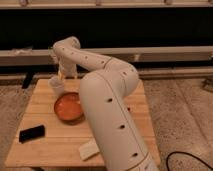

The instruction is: Pick up the ceramic cup

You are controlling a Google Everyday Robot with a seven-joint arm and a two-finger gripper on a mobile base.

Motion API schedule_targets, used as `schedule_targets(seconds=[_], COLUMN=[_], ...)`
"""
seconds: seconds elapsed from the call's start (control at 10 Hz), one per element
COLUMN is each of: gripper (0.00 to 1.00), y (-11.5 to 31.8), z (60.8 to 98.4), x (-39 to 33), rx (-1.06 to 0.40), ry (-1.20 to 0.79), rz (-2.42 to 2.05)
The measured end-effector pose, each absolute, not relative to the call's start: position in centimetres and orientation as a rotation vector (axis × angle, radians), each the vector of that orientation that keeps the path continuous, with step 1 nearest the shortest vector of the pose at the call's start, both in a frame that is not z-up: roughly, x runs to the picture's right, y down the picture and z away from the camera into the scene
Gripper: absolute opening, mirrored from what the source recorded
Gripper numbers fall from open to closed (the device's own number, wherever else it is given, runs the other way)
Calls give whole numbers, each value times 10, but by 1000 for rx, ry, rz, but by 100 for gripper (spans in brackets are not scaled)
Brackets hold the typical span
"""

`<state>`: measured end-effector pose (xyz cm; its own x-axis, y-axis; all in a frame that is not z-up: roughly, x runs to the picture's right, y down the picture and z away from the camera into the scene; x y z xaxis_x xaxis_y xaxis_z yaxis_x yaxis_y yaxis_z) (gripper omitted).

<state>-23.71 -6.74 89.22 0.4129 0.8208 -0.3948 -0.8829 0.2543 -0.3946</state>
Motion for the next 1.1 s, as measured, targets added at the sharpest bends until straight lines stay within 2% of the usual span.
schedule_targets(seconds=[1.1], gripper=[65], y=[-60], z=[897], x=[-246], rx=[-623], ry=[123], rz=[1150])
